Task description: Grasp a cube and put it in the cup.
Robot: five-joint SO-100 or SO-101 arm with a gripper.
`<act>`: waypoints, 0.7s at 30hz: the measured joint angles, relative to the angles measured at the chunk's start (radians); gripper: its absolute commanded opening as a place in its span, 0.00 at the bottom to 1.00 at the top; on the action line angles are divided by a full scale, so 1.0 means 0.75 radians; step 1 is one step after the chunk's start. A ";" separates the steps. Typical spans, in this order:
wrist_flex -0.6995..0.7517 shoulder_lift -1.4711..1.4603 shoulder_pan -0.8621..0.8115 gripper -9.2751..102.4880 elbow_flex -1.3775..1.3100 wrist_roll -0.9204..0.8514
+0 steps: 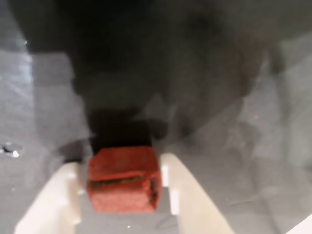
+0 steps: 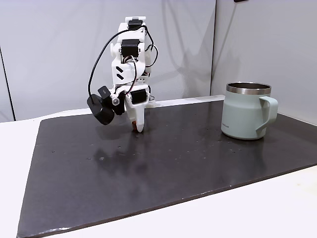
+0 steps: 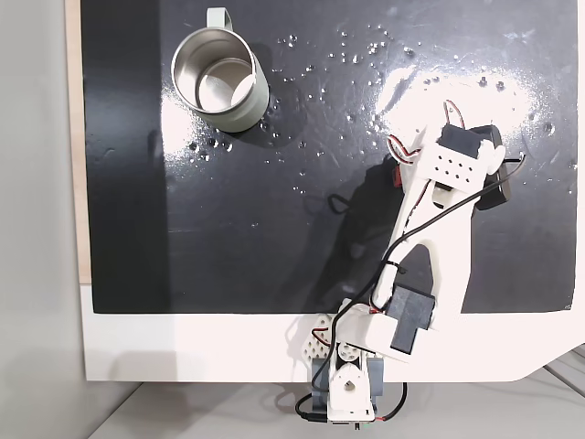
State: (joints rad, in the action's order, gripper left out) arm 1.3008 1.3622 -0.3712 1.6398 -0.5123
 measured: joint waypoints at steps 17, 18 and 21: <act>0.043 0.065 0.027 0.12 0.000 0.004; 0.051 0.096 0.035 0.12 0.000 0.004; 0.098 0.194 0.065 0.12 0.000 0.014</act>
State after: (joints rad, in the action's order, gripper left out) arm 1.3744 1.5079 -0.3221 1.6398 -0.5016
